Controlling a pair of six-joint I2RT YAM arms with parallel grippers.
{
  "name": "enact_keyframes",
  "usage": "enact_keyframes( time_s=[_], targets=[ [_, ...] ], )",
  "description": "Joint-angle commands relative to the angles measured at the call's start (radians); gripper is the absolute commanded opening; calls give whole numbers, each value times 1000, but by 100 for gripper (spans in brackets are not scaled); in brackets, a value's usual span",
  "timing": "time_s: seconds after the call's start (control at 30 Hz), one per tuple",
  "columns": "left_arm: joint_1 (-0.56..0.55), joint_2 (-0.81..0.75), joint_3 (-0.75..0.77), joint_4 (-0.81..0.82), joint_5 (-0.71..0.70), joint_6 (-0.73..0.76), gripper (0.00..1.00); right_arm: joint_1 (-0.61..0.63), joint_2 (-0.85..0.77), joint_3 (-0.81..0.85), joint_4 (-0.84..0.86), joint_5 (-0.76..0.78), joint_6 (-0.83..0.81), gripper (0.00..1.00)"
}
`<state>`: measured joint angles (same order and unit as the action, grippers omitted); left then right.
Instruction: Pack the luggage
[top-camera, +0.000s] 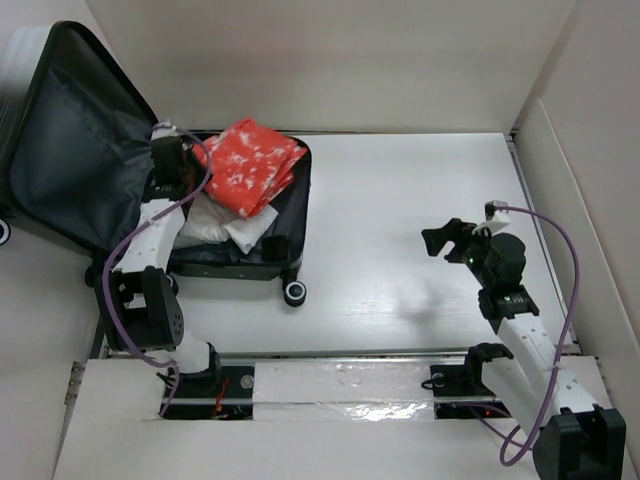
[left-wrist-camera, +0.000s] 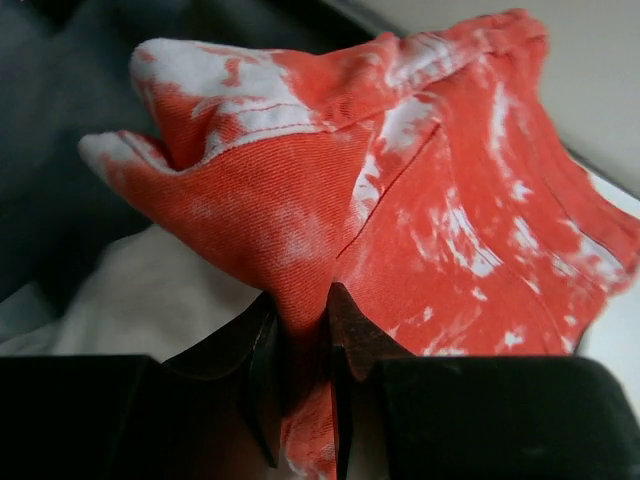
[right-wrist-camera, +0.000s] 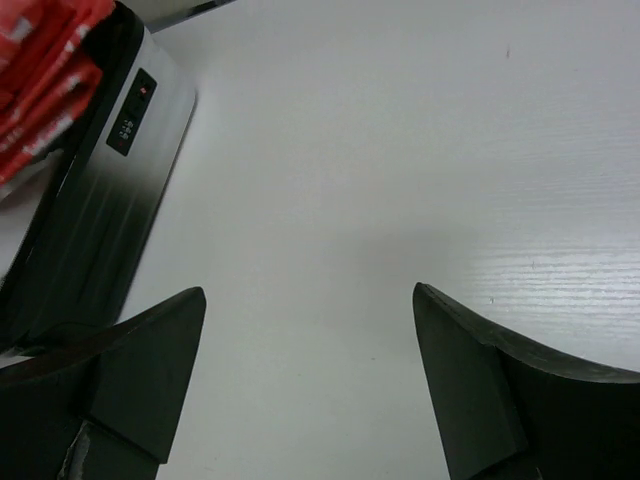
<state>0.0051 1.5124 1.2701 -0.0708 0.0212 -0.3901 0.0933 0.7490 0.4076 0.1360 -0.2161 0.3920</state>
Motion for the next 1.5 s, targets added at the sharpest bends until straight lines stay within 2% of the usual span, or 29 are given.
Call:
enact_keyframes(
  time_s=[0.0,0.17,0.3,0.33,0.43,0.47,0.5,0.53,0.57,0.6,0.63,0.67,0.83,0.87,0.93,1.0,1.07,1.13,1.17,1.2,1.23,1.27,1.47],
  targets=[
    [97,-37,-133,111,49,-49,0,10,-22,-7,47,-6,-13,90],
    [121,-67,-221,72,-47,-95,0,10,-31,-6,39,-19,-18,90],
    [121,-122,-236,-12,-75,-142,0,10,-51,-3,27,-25,-21,90],
    [121,-135,-236,-30,-85,-157,17,10,-60,-3,25,-26,-21,90],
    [121,-187,-222,-101,-106,-153,43,10,-71,-4,22,-35,-21,90],
    [121,-231,-221,-124,-119,-153,44,10,-74,-6,24,-43,-21,90],
    [121,-291,-219,-132,-131,-159,44,10,-76,-6,22,-49,-22,83],
    [121,-291,-221,-139,-148,-159,44,10,-77,-6,24,-49,-24,83],
    [121,-357,-222,-145,-191,-170,44,10,-79,-6,25,-55,-25,54],
    [121,-389,-225,-149,-219,-173,44,10,-79,-6,27,-55,-28,33],
    [121,-452,-225,-153,-297,-176,42,10,-83,-3,22,-57,-33,4],
    [121,-481,-227,-155,-347,-176,42,10,-83,-3,20,-57,-38,0],
    [121,-616,-207,-241,-636,-179,29,20,-86,5,16,-74,-53,0],
    [121,-664,-210,-257,-735,-181,27,20,-88,7,14,-89,-54,2],
    [121,-702,-225,-279,-843,-203,27,20,-89,11,13,-100,-64,6],
    [121,-699,-221,-372,-973,-237,33,29,-86,14,13,-106,-67,12],
    [121,-687,-233,-427,-1076,-250,44,29,-80,23,-2,-108,-77,21],
    [121,-689,-271,-437,-1147,-230,58,29,-79,23,-4,-112,-82,27],
    [121,-689,-287,-429,-1228,-183,61,29,-80,25,-3,-120,-82,33],
    [121,-686,-334,-414,-1274,-158,64,39,-80,25,-4,-121,-85,34],
    [121,-689,-362,-373,-1299,-117,67,39,-82,28,-7,-123,-88,35],
    [163,-695,-382,-257,-1278,10,67,39,-83,28,-13,-121,-90,35],
    [223,-500,-226,-284,-1239,19,60,48,-106,34,-24,-112,-99,35]
  ],
)
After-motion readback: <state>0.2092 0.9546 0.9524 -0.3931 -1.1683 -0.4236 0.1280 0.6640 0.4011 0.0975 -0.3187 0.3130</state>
